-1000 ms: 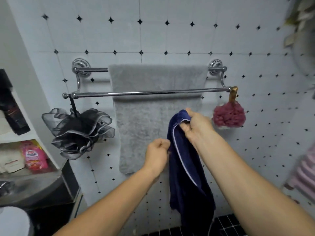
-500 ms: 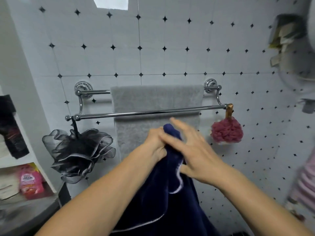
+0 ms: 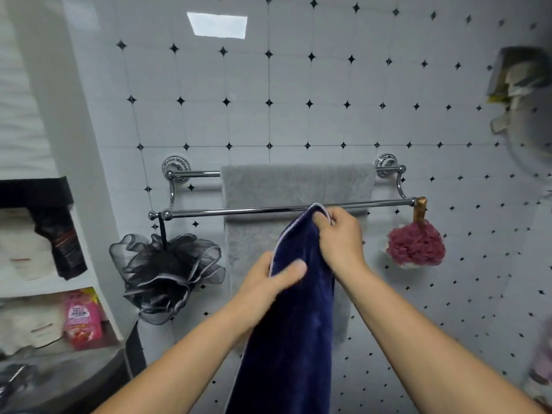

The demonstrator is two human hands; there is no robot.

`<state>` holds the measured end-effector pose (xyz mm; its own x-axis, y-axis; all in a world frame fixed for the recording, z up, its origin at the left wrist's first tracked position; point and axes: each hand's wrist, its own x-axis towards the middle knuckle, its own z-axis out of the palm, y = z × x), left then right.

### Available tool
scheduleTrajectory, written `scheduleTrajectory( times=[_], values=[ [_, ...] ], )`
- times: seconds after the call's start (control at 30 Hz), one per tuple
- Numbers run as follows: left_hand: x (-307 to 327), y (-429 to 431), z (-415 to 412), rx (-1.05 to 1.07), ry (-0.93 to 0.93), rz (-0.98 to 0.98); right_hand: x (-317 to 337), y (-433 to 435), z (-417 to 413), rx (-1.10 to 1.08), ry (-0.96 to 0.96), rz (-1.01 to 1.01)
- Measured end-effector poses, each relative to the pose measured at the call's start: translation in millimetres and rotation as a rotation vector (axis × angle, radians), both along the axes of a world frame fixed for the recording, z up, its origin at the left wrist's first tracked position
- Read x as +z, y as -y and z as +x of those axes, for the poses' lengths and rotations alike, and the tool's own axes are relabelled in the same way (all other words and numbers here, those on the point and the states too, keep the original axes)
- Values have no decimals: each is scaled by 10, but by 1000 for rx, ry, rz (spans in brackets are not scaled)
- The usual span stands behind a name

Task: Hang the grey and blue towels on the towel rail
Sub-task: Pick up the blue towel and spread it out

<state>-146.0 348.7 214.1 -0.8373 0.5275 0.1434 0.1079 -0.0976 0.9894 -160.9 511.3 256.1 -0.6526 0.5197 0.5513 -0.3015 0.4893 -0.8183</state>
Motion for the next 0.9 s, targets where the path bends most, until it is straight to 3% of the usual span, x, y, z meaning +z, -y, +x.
scheduleTrajectory(
  times=[0.07, 0.2, 0.27, 0.37, 0.43, 0.53, 0.6, 0.67, 0.8, 0.9],
  values=[
    [-386, 66, 75, 157, -103, -156, 33, 75, -41, 30, 11, -54],
    [-882, 271, 67, 283, 191, -62, 235, 36, 72, 73, -44, -23],
    [-846, 386, -36, 344, 211, 0, 254, -107, 196, 313, -22, -64],
    [-437, 382, -199, 400, 26, 26, 103, -261, 367, 750, 252, -14],
    [-91, 245, -215, 308, -135, -43, -50, -182, 422, 885, 464, 123],
    [136, 11, -177, 198, -209, -33, -158, -22, 402, 762, 392, 225],
    [83, -13, -146, 241, -100, 145, -95, -64, 396, 553, 280, 194],
    [-132, 44, -135, 201, 3, 222, -46, -168, 407, 527, 231, 49],
    [-787, 130, -19, -23, -3, -57, 37, -198, 457, 603, 144, -207],
    [-1232, 147, -41, 42, 25, -257, 116, -206, 456, 690, 74, -440]
  ],
)
